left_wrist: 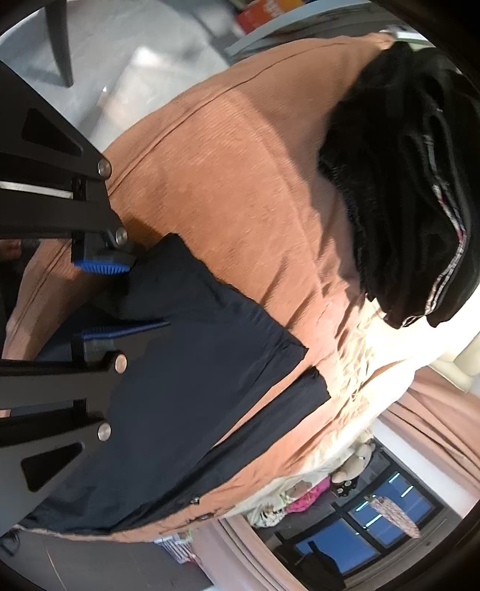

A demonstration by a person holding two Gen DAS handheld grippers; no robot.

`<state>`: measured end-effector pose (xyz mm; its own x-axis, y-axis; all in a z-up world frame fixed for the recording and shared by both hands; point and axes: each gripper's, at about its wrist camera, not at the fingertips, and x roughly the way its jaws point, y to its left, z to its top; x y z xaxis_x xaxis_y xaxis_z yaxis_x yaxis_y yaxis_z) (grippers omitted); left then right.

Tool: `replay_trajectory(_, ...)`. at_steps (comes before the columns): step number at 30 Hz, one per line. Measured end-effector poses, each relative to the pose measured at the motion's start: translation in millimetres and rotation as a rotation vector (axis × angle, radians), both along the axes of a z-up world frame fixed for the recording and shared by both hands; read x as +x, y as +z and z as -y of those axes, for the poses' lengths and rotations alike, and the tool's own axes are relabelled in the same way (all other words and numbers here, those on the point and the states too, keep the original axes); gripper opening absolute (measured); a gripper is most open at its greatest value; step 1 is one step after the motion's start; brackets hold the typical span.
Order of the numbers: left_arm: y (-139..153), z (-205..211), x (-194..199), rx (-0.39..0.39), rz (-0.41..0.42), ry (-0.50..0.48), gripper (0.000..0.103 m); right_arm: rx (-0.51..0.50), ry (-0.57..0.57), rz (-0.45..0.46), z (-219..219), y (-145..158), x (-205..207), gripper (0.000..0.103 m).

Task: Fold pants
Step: 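Move both tools down toward the black pants on the bed, then grasp the pants waistband with the right tool while the left tool grasps a leg hem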

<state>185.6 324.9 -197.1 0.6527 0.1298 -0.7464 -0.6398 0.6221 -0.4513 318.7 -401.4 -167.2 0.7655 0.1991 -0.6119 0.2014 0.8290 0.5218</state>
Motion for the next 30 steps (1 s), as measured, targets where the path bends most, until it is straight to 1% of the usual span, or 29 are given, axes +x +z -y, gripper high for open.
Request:
replay_trajectory(3, 5.6, 1.9, 3.0, 0.016, 0.001, -0.001, 0.020, 0.016, 0.005, 0.007, 7.2, 0.1, 19.5, 0.078)
replay_trajectory(7, 12.8, 4.3, 5.9, 0.015, 0.031, -0.010, 0.019, 0.047, 0.012, -0.014, 17.7, -6.1, 40.9, 0.069)
replay_trajectory(8, 14.1, 4.4, 6.4, 0.011, 0.035, -0.010, 0.019, 0.054, 0.008, -0.023, 20.6, -7.5, 45.6, 0.067)
replay_trajectory(10, 17.1, 5.1, 7.6, 0.006, 0.044, -0.012, 0.019, 0.058, 0.016, -0.025, 23.3, -6.5, 50.7, 0.067)
replay_trajectory(13, 18.2, 6.4, 8.4, -0.006, 0.042, 0.002, 0.019, 0.029, 0.032, -0.029, 24.7, -5.7, 60.2, 0.067)
replay_trajectory(15, 15.3, 9.5, 10.0, 0.009, 0.023, 0.012, 0.019, 0.030, 0.039, -0.024, 25.5, -5.4, 63.3, 0.067)
replay_trajectory(18, 6.6, 12.8, 11.0, -0.004, 0.001, 0.031, 0.019, 0.041, 0.052, -0.017, 27.3, -6.1, 67.5, 0.066)
replay_trajectory(20, -1.4, 13.7, 10.2, 0.000, -0.025, 0.062, 0.019, 0.056, 0.055, -0.021, 30.1, -6.2, 68.2, 0.053)
replay_trajectory(22, -4.2, 12.5, 8.0, -0.003, -0.020, 0.090, 0.017, 0.083, 0.077, -0.027, 33.5, -6.3, 73.7, 0.022)
replay_trajectory(24, -0.7, 13.0, 6.5, 0.004, -0.013, 0.106, 0.013, 0.096, 0.098, -0.029, 37.0, -5.6, 75.2, 0.011)
replay_trajectory(26, 7.7, 14.8, 6.2, 0.027, -0.003, 0.112, 0.011, 0.065, 0.109, -0.031, 37.5, -0.3, 76.2, 0.007)
replay_trajectory(30, 28.9, 15.6, 6.7, 0.068, 0.033, 0.104, 0.011, 0.034, 0.120, 0.010, 36.9, 19.8, 75.1, 0.006)
